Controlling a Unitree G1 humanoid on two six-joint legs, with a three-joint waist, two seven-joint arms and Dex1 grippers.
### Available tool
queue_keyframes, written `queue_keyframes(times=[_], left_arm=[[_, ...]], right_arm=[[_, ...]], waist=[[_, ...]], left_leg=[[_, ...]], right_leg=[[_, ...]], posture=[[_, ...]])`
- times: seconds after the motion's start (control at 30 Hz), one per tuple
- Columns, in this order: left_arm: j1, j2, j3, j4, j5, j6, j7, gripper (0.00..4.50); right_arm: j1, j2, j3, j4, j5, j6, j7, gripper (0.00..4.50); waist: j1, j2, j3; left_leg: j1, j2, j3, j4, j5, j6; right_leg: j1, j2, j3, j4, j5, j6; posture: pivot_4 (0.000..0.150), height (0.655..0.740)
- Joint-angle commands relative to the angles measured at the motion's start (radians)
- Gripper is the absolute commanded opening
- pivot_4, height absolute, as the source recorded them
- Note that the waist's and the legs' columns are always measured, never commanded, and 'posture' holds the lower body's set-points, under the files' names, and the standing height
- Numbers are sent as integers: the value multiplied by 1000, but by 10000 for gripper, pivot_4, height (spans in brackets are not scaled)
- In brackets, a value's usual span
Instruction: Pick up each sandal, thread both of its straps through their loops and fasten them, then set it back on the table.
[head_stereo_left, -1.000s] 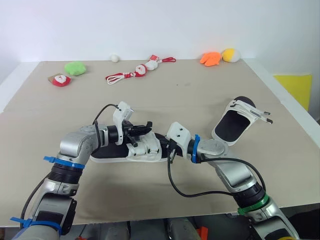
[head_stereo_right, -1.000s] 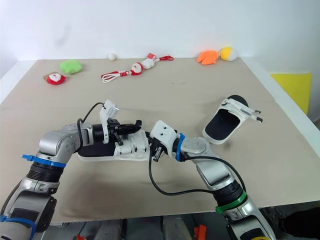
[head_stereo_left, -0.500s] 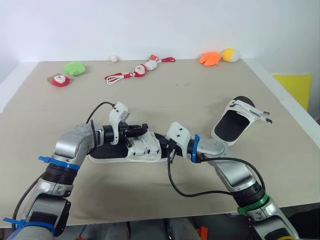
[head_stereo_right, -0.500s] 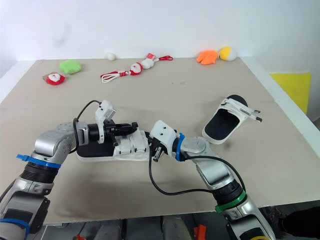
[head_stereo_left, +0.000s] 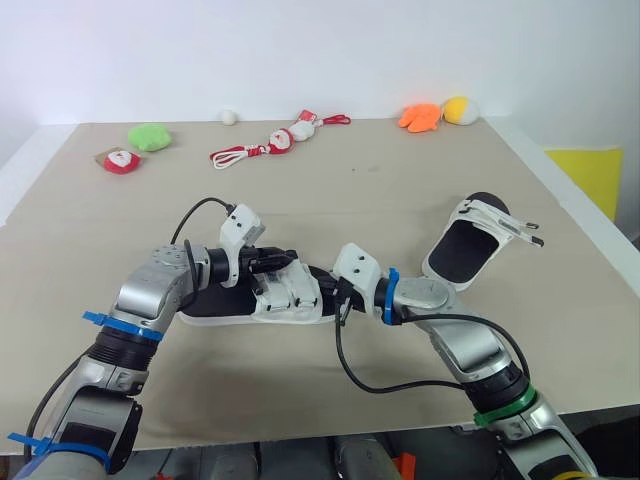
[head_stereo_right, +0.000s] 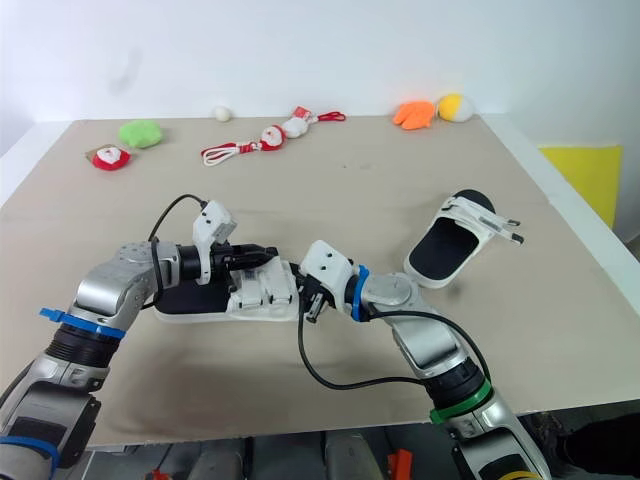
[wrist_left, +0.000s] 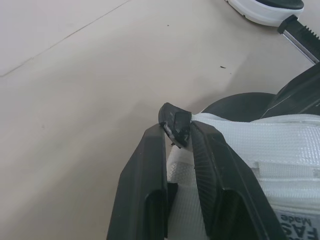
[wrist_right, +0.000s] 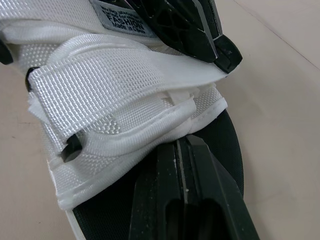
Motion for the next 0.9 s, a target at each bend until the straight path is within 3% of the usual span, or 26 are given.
queue_keyframes(times=[0.03,0.1,0.13,0.2,0.3,0.7,0.9], left_arm=[[5,17,11,13,33,16,3,13150],[10,19,6,9,40,6,-2,18028],[12,18,6,9,45,1,-4,24304],[12,14,10,13,52,-3,-4,29956],[13,13,14,13,64,-14,-9,44133],[3,40,3,28,180,-158,-18,44751],[51,99,126,-28,184,-486,-53,44751]], right_arm=[[-2,-5,6,24,-22,10,-3,0],[-3,-6,5,25,-22,9,-2,0],[-4,-6,5,26,-22,9,-1,0],[-6,-5,5,27,-22,9,-1,0],[-9,-4,4,31,-23,7,-1,0],[-16,7,8,40,-22,4,-4,0],[-14,12,1,35,-11,14,1,0]], waist=[[0,0,0],[0,0,0],[0,0,0],[0,0,0],[0,0,0],[0,0,0],[-5,0,0]], left_leg=[[0,0,0,0,0,0],[0,0,0,0,0,0],[0,0,0,0,0,0],[0,0,0,-1,0,0],[0,0,0,-2,0,0],[0,0,0,-2,0,0],[-1,1,0,-4,0,0]], right_leg=[[0,0,0,0,0,0],[0,0,0,0,0,0],[0,0,0,0,0,0],[0,0,0,0,0,0],[0,0,0,0,-1,-1],[-1,0,0,-1,0,-1],[-2,0,0,-1,0,-1]], posture=[[1500,7400],[1500,7400],[1500,7400],[1500,7400],[1500,7400],[1500,7400],[1500,7400]])
